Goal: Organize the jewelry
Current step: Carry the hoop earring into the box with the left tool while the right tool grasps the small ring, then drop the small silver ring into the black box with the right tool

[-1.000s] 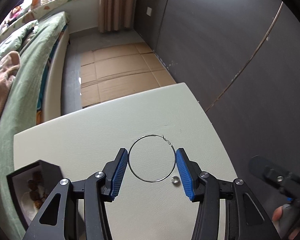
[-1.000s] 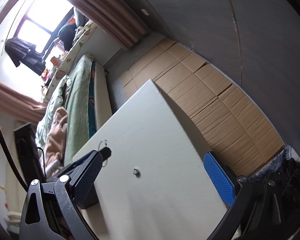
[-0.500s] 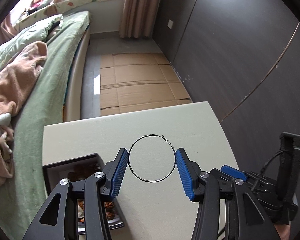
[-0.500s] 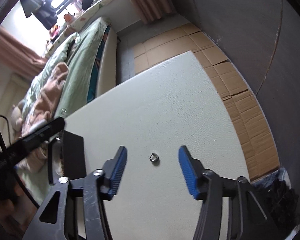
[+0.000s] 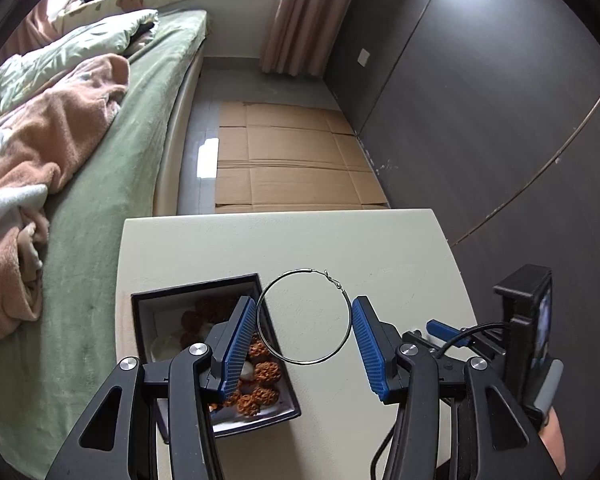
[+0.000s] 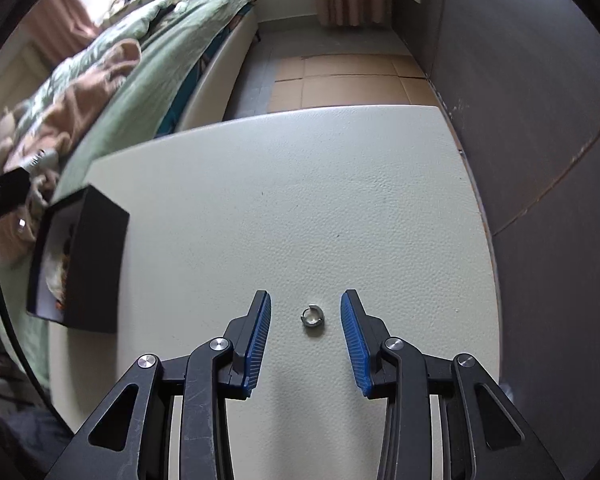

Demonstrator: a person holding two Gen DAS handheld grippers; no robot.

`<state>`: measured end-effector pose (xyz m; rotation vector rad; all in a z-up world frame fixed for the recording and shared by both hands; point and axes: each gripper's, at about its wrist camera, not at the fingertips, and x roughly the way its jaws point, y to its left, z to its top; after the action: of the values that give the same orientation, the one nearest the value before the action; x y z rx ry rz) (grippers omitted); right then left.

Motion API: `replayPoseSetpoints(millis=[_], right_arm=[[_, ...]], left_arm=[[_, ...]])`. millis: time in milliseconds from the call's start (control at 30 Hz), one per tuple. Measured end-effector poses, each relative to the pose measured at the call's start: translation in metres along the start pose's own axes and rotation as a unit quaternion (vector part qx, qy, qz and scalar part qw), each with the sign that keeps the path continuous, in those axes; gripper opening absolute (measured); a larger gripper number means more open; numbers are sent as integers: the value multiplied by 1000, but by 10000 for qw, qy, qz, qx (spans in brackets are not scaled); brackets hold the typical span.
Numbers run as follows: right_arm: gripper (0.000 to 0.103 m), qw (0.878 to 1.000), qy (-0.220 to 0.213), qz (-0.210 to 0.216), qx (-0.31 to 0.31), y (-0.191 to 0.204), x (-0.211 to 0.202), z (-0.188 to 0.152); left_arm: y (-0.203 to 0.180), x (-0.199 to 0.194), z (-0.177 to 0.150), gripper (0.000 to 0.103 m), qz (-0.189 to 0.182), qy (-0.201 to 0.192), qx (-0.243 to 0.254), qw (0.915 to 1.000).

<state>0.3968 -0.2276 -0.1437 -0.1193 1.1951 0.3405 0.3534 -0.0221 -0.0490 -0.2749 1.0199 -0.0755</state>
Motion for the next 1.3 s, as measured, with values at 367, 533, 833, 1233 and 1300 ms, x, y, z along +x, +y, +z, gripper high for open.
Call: replayPoseSetpoints(millis=[367, 533, 833, 1233, 1300], right_arm=[[15, 9977, 95, -470, -471, 8, 4, -7], [15, 9993, -123, -215, -280, 8, -11, -5], [15, 9902, -956, 1017, 56, 37, -57, 8], [15, 9706, -1232, 2063, -135, 109, -64, 28], [15, 9687, -1204, 2166, -131, 117, -62, 30]], left_arm=[[35, -9, -5, 52, 128, -1, -255, 9996], [56, -15, -3, 52, 182, -96, -491, 9986], [79, -15, -6, 53, 459, -121, -808, 9956], [107, -35, -12, 69, 277, -327, -1438, 9887], [115, -44, -15, 69, 346, -470, -1601, 9854]])
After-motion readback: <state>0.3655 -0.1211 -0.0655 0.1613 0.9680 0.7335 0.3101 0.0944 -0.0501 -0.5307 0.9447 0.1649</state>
